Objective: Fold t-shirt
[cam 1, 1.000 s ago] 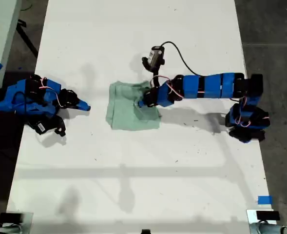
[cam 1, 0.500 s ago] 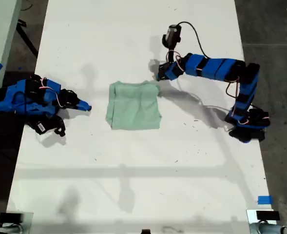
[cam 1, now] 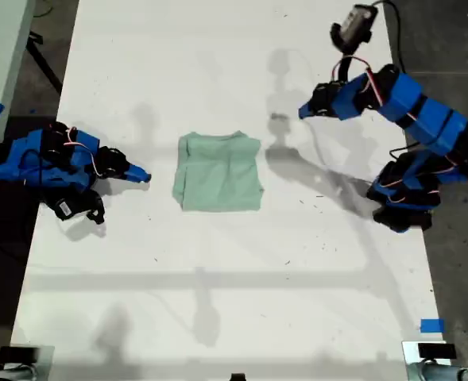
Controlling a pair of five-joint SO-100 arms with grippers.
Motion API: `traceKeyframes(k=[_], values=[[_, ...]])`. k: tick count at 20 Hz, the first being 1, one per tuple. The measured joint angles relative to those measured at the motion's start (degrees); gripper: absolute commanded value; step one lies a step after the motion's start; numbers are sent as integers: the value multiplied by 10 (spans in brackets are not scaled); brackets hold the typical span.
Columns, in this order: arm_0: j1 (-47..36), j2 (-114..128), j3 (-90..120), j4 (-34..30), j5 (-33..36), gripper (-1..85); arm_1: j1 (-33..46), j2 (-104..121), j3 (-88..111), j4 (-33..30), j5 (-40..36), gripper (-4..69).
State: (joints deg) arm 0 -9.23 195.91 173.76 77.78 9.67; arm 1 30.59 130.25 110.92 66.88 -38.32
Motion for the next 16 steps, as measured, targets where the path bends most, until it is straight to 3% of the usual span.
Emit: traceKeyframes(k=[2,7,9,11,13,14,16], values=[[3,0,0,0,0,120,-37,173,139,30,79,-13],[3,0,0,0,0,120,-197,527,493,31,330,-14],[3,0,0,0,0,120,-222,637,577,65,410,-14],[3,0,0,0,0,120,-228,649,598,76,418,38],[3,1,0,0,0,120,-228,650,639,49,468,42],[3,1,0,0,0,120,-228,663,642,53,449,43],[2,1,0,0,0,120,-229,660,643,48,281,34]])
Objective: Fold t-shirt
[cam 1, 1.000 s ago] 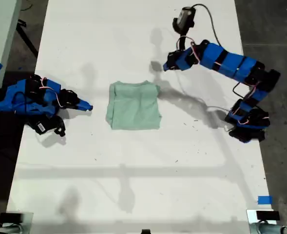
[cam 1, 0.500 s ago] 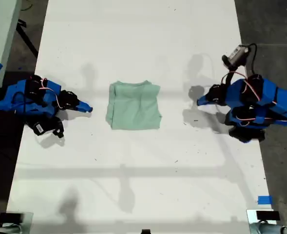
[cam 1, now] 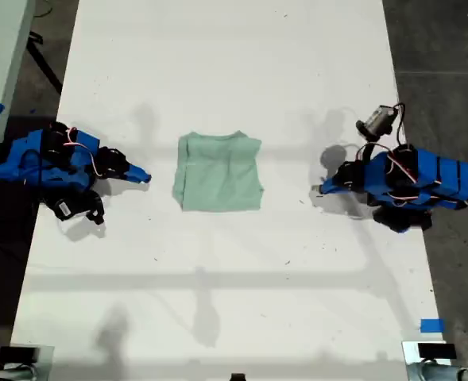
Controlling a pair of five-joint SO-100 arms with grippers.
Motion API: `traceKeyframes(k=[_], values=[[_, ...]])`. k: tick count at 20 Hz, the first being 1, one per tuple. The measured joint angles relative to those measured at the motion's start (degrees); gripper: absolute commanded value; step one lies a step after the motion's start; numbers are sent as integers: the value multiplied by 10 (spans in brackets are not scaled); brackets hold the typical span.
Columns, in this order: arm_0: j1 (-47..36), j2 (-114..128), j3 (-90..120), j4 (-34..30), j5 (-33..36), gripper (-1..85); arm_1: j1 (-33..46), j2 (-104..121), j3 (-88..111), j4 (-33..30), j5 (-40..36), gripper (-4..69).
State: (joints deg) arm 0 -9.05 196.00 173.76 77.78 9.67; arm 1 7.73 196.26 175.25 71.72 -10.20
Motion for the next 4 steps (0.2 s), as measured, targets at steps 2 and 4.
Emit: traceKeyframes(k=[2,4], values=[[0,0,0,0,0,120,-12,2,2,-4,-173,30],[0,0,0,0,0,120,-13,2,3,0,-224,29]])
